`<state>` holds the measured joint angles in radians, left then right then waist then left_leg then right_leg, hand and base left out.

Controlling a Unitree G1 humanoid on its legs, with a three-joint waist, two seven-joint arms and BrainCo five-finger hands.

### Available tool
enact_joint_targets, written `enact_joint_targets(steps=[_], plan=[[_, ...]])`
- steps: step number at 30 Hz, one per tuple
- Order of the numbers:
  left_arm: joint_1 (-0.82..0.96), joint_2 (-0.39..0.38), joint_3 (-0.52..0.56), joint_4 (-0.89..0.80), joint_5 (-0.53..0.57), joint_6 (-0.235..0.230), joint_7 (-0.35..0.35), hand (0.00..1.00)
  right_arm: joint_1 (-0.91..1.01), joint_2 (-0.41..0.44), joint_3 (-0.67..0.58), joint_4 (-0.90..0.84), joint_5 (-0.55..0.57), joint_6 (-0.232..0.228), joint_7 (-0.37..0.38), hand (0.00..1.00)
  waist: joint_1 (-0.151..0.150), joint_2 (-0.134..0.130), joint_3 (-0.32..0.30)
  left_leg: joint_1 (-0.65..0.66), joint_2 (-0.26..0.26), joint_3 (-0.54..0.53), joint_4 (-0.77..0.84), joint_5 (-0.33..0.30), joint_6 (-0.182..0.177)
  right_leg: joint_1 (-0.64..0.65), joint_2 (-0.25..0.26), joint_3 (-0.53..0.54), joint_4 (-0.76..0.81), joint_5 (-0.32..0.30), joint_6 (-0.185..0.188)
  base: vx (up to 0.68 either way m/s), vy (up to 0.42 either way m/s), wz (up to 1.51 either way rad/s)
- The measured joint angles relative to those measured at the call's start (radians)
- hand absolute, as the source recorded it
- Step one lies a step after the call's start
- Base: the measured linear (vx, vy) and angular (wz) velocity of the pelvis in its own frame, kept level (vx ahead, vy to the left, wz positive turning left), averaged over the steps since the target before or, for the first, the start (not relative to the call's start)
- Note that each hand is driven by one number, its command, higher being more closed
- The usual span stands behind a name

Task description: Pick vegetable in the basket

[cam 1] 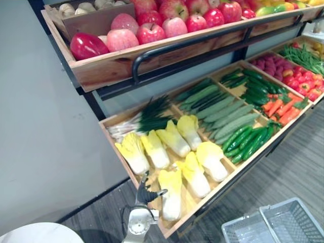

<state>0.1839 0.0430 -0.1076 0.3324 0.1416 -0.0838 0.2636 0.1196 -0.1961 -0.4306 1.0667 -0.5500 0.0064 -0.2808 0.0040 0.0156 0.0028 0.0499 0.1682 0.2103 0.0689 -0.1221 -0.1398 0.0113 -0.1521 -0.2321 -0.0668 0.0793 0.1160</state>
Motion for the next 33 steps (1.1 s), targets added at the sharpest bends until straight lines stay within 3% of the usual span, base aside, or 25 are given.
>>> enact_joint_targets(steps=[13,26,33], plan=[[-0.072,0.000,0.007,0.125,0.029,0.012,0.040,0.00,-0.021,0.000,0.023,0.009,-0.001,0.009,-0.017,1.00,-0.028,0.002,-0.001,0.006,0.002,0.028,0.001,-0.023,-0.004,-0.010,0.010,0.040,-0.023,0.003,-0.001,0.01,-0.002,-0.09],[-0.122,0.012,-0.005,0.196,0.016,0.019,0.081,0.00,-0.037,-0.014,0.048,0.009,-0.022,0.017,-0.031,1.00,-0.030,0.017,-0.006,0.008,-0.003,0.055,0.004,-0.035,-0.002,-0.024,0.009,0.075,-0.037,0.019,-0.004,0.00,0.004,-0.08],[-0.130,0.039,-0.072,0.197,-0.062,0.014,0.080,0.00,-0.033,-0.016,0.047,0.010,-0.023,0.035,-0.037,1.00,-0.030,0.018,-0.006,0.010,-0.003,0.055,0.005,-0.035,-0.002,-0.024,0.009,0.078,-0.037,0.020,-0.003,0.00,-0.001,-0.01]])
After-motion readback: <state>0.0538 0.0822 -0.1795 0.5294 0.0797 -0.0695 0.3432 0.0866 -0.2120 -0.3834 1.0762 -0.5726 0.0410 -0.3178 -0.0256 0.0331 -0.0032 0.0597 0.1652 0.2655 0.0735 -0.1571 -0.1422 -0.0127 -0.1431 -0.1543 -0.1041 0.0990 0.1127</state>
